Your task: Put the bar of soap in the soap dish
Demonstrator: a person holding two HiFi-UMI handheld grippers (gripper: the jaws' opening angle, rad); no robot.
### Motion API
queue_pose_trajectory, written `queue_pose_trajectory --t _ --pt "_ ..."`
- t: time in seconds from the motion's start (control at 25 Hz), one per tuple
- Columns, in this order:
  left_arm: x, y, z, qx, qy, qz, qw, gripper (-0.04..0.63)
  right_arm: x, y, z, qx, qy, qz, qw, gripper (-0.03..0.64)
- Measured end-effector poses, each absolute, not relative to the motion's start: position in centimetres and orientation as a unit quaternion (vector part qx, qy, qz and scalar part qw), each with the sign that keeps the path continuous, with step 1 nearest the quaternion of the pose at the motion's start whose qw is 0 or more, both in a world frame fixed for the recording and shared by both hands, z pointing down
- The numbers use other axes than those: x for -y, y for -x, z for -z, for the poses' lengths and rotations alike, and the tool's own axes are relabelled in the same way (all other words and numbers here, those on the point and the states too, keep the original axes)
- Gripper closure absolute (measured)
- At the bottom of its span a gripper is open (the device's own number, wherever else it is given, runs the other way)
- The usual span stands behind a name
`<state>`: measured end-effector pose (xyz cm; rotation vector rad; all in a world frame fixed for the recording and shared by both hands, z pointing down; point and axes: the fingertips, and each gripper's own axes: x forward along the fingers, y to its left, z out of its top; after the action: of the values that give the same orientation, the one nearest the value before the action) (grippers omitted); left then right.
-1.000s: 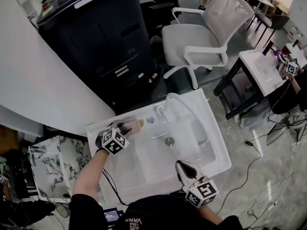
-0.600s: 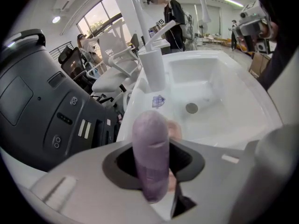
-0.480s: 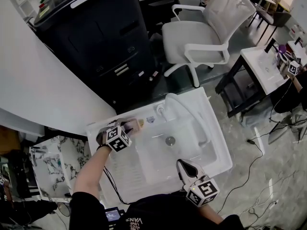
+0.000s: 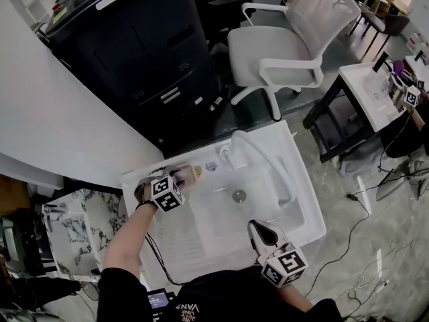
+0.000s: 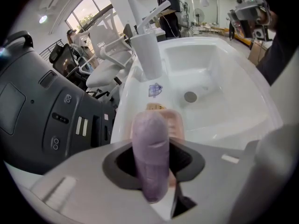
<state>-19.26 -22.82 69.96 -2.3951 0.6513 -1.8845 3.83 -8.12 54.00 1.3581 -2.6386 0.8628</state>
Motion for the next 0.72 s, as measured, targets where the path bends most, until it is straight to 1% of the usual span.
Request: queue_pose_trajectory --t 0.72 --pt "22.97 19.30 -69.96 -0.210 0.775 0.595 -0.011 0.416 8.47 -4.30 -54.37 0.849 -0.444 -0.286 0.021 0.621"
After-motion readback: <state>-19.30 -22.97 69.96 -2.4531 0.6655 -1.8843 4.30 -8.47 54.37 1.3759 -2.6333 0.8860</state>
